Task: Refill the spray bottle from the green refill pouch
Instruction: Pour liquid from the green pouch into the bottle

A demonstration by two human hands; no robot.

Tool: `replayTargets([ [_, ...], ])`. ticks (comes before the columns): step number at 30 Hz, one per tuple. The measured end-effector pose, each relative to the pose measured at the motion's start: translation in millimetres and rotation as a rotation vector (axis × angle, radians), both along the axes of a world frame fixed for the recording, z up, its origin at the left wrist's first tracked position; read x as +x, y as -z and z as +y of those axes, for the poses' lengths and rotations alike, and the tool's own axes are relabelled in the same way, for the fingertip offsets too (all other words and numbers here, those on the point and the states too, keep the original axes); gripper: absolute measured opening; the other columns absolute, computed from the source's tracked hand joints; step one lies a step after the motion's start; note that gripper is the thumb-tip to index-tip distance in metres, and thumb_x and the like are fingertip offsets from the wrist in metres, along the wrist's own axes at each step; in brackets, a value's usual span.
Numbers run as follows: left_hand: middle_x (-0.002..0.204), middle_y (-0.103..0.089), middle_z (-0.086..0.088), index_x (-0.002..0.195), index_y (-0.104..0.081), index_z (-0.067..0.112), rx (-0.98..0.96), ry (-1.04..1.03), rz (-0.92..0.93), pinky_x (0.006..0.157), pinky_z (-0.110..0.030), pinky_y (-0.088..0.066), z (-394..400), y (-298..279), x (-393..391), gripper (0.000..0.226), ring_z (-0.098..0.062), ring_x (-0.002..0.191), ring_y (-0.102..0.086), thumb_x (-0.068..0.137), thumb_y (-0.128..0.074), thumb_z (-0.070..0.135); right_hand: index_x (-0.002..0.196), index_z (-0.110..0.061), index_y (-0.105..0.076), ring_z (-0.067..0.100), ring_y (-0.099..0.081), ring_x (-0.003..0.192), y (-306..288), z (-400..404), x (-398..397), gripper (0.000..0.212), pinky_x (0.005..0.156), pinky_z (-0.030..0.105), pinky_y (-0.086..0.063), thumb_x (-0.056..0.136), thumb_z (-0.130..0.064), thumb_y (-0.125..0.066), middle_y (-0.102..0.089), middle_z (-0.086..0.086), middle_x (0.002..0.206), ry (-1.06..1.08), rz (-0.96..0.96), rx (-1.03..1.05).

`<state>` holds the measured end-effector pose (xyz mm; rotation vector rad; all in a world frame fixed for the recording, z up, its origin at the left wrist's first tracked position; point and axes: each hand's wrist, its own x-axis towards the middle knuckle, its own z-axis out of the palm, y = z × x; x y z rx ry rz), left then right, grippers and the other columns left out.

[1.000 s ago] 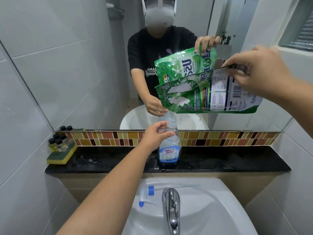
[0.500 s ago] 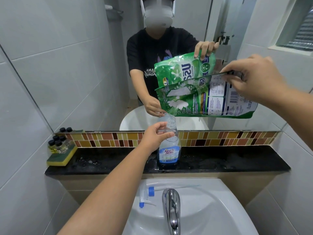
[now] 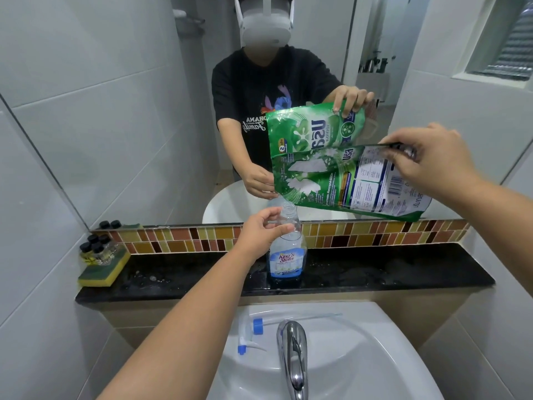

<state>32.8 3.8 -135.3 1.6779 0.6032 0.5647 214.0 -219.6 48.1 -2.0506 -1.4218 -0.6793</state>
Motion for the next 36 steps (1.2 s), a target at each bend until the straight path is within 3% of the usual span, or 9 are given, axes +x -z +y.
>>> replayTargets([
  [9,0.12,-0.066,0.004,0.132,-0.058,0.021,0.011,0.008,0.002,0.089,-0.032,-0.055,-0.7,-1.1,-1.6,0.063,-0.009,0.105,-0.064,0.075,-0.083,0.033,0.098,-0.023,-0.071,0.026,-0.05,0.082,34.9,-3.8,-4.3,0.013,0.082,0.059,-0.044,0.086,-0.023,-0.065,-0.047,-0.025,0.073,0.017,0.219,0.106],
  [18,0.118,-0.068,0.005,0.131,-0.059,0.022,0.004,0.005,0.012,0.09,-0.038,-0.056,-0.9,-0.5,-1.2,0.065,-0.011,0.104,-0.066,0.072,-0.084,0.036,0.093,-0.026,-0.072,0.024,-0.05,0.076,70.4,-7.5,5.6,0.011,0.077,0.051,-0.046,0.085,-0.023,-0.066,-0.047,-0.025,0.069,0.073,0.304,0.237],
  [20,0.12,-0.068,0.002,0.13,-0.059,0.022,0.003,0.005,0.015,0.09,-0.038,-0.056,-1.1,-0.7,-1.3,0.065,-0.013,0.106,-0.066,0.072,-0.084,0.036,0.094,-0.029,-0.071,0.024,-0.052,0.079,81.9,-9.0,10.2,0.012,0.077,0.045,-0.046,0.085,-0.023,-0.065,-0.051,-0.02,0.071,0.079,0.367,0.259],
  [23,0.12,-0.068,0.001,0.13,-0.059,0.021,-0.003,0.006,0.02,0.091,-0.039,-0.055,-1.1,-1.3,-2.3,0.066,-0.014,0.106,-0.066,0.072,-0.085,0.035,0.094,-0.037,-0.066,0.023,-0.054,0.081,99.0,-11.4,14.6,0.015,0.073,0.032,-0.041,0.085,-0.025,-0.065,-0.06,0.005,0.081,0.073,0.487,0.293],
  [25,0.121,-0.067,0.001,0.131,-0.058,0.02,-0.006,0.002,0.026,0.092,-0.041,-0.055,-1.7,-1.8,-2.8,0.07,-0.015,0.108,-0.065,0.07,-0.085,0.037,0.092,-0.04,-0.064,0.019,-0.054,0.08,108.9,-12.4,14.5,0.015,0.07,0.028,-0.038,0.085,-0.026,-0.066,-0.06,0.008,0.085,0.07,0.546,0.316],
  [29,0.121,-0.067,0.0,0.131,-0.058,0.02,-0.014,-0.003,0.028,0.093,-0.043,-0.054,-3.6,-3.6,-3.4,0.072,-0.017,0.11,-0.064,0.068,-0.085,0.039,0.093,-0.029,-0.068,0.024,-0.062,0.085,131.6,-13.2,14.1,0.008,0.076,0.037,-0.051,0.086,-0.028,-0.065,-0.067,0.009,0.092,0.057,0.722,0.347],
  [34,0.115,-0.069,0.006,0.127,-0.06,0.025,-0.035,-0.009,0.031,0.083,-0.029,-0.055,-5.9,-5.1,-1.9,0.059,-0.011,0.106,-0.065,0.073,-0.085,0.031,0.087,-0.03,-0.068,0.011,-0.069,0.076,164.7,-9.3,5.4,0.008,0.062,0.035,-0.058,0.088,-0.023,-0.064,-0.072,-0.005,0.081,-0.021,0.957,0.48],
  [36,0.11,-0.071,0.009,0.122,-0.062,0.029,-0.045,-0.008,0.022,0.078,-0.023,-0.054,-6.5,-5.3,-1.8,0.054,-0.009,0.103,-0.066,0.073,-0.085,0.03,0.09,-0.027,-0.069,0.019,-0.069,0.08,180.8,-5.8,3.3,0.007,0.065,0.041,-0.058,0.088,-0.022,-0.063,-0.072,0.0,0.086,-0.024,1.048,0.521],
])
